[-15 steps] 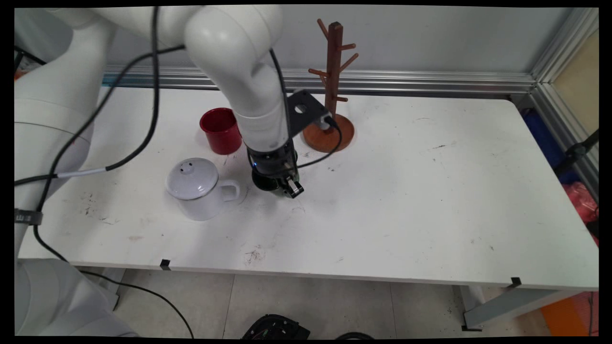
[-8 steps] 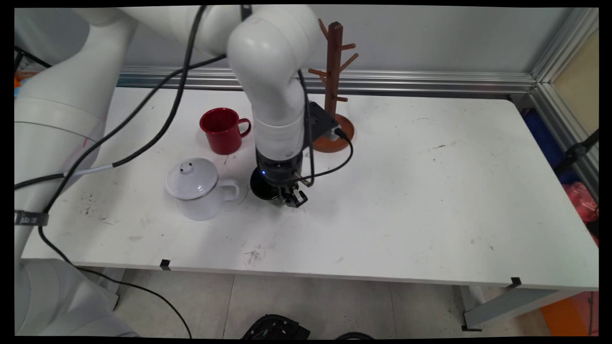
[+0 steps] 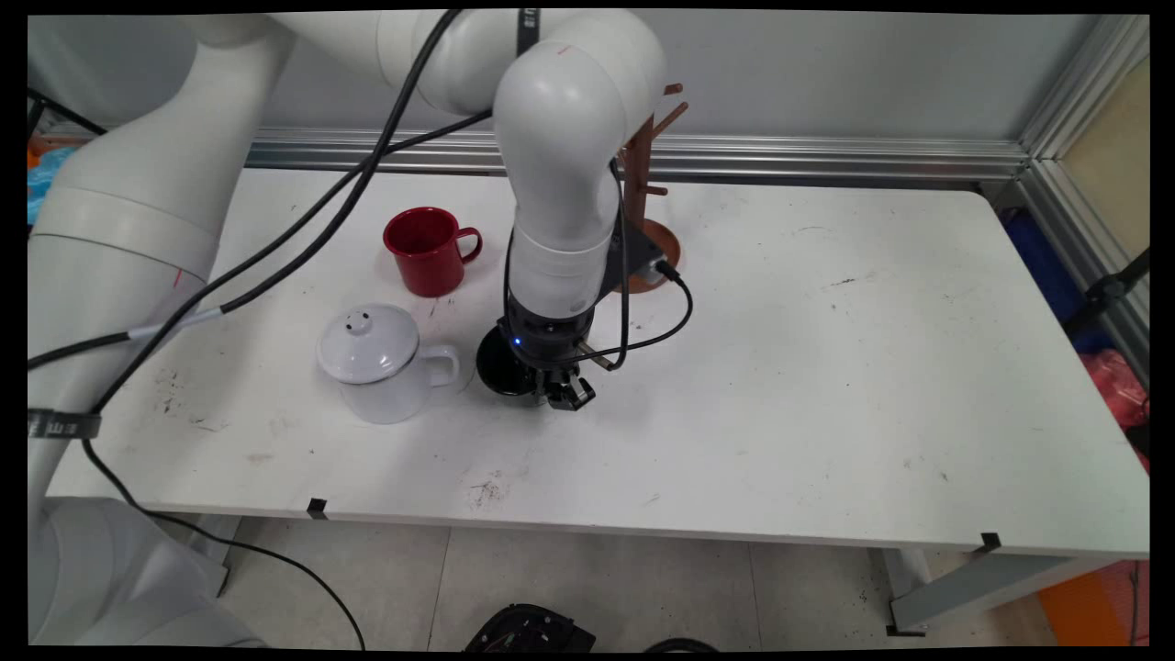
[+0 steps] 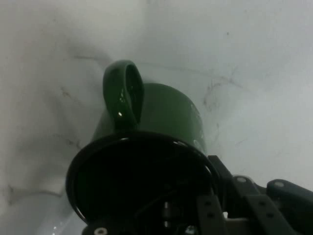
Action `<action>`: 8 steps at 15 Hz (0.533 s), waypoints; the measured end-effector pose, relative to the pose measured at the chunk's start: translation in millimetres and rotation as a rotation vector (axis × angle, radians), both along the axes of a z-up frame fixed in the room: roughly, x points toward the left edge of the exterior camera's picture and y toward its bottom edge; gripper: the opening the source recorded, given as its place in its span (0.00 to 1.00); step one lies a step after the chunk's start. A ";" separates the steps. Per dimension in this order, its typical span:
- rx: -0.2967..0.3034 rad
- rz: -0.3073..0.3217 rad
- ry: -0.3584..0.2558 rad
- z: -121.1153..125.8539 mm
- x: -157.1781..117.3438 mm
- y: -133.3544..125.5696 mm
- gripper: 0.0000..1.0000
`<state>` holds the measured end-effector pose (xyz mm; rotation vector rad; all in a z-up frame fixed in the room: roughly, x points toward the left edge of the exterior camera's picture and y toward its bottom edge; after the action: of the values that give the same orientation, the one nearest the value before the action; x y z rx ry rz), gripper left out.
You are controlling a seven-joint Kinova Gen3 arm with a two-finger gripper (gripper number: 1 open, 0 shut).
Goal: Place the picked object on the table
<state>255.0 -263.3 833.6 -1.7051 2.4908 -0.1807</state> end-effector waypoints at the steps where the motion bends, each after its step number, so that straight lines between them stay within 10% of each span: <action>1: 0.006 0.005 -0.008 -0.3 -0.9 -0.5 0.00; 8: 0.033 0.023 -0.049 -1.9 -3.9 -5.4 0.00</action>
<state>251.1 -268.7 831.6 -1.6955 2.4244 -0.1754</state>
